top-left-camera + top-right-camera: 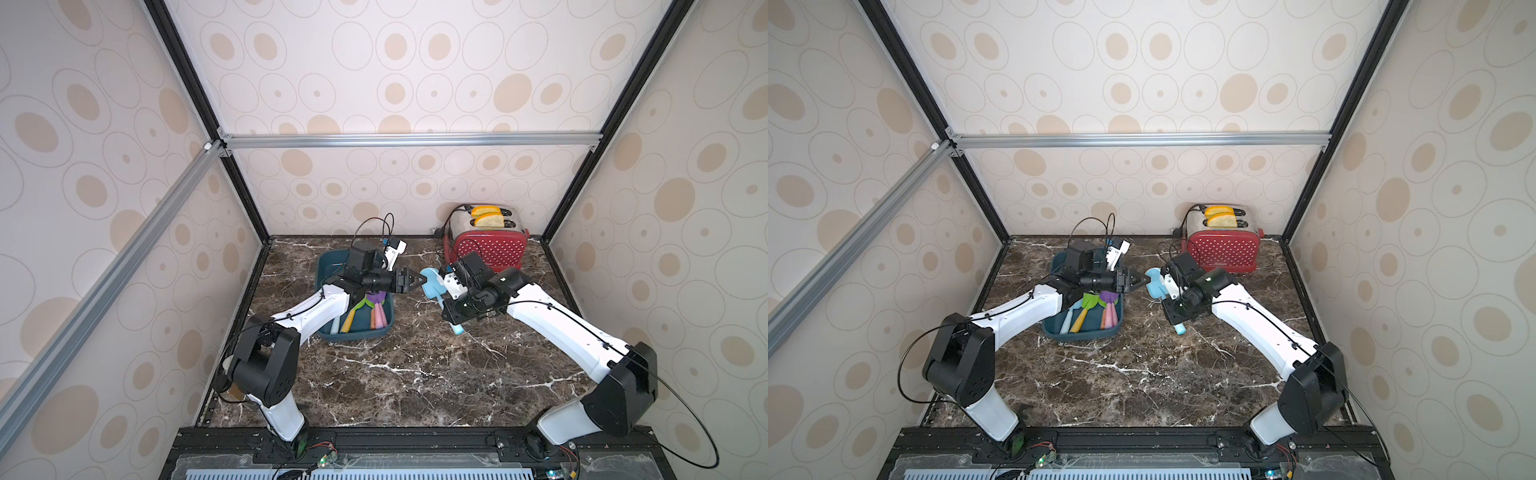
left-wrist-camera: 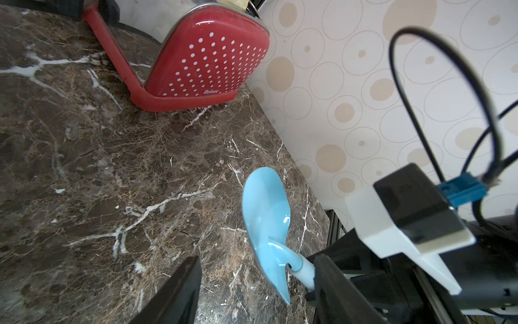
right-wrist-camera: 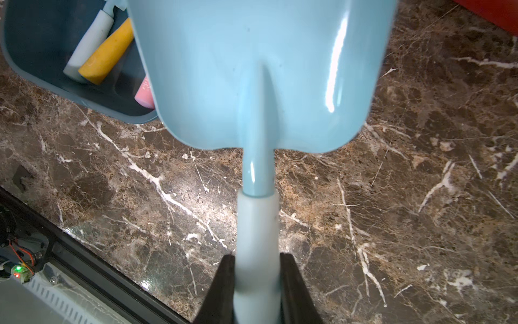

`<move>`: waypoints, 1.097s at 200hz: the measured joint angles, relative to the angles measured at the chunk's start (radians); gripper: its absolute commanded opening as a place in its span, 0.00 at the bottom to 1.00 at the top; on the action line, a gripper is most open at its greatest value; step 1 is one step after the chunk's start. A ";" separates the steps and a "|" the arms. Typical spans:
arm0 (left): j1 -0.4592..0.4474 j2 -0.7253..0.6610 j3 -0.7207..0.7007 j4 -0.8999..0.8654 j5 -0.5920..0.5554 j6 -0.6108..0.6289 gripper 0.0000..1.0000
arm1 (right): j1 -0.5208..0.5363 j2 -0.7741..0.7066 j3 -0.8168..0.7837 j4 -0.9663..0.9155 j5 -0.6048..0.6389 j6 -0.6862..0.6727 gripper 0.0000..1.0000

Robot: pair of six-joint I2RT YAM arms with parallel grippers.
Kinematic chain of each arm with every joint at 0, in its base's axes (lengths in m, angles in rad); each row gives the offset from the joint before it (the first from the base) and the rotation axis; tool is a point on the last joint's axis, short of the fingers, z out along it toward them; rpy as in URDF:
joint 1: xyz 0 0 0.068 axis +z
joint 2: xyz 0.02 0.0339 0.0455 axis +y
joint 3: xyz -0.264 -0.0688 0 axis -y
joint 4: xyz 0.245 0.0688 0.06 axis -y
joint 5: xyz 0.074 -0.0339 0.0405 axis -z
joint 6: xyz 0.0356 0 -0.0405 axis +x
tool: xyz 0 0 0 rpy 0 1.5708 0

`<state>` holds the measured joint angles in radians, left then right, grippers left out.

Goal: Put the shovel into the storage box
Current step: Pick up the shovel from the corner of the board.

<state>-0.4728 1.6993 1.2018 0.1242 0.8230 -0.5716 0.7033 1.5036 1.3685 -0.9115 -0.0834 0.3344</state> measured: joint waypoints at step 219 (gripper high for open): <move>-0.014 0.048 -0.098 0.339 0.048 -0.278 0.07 | 0.138 0.083 0.119 -0.079 0.300 0.006 0.28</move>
<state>-0.4866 1.7470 1.1042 0.4633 0.8707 -0.8501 0.8413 1.5864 1.4879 -0.9901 0.2165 0.3401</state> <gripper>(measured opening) 0.097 0.266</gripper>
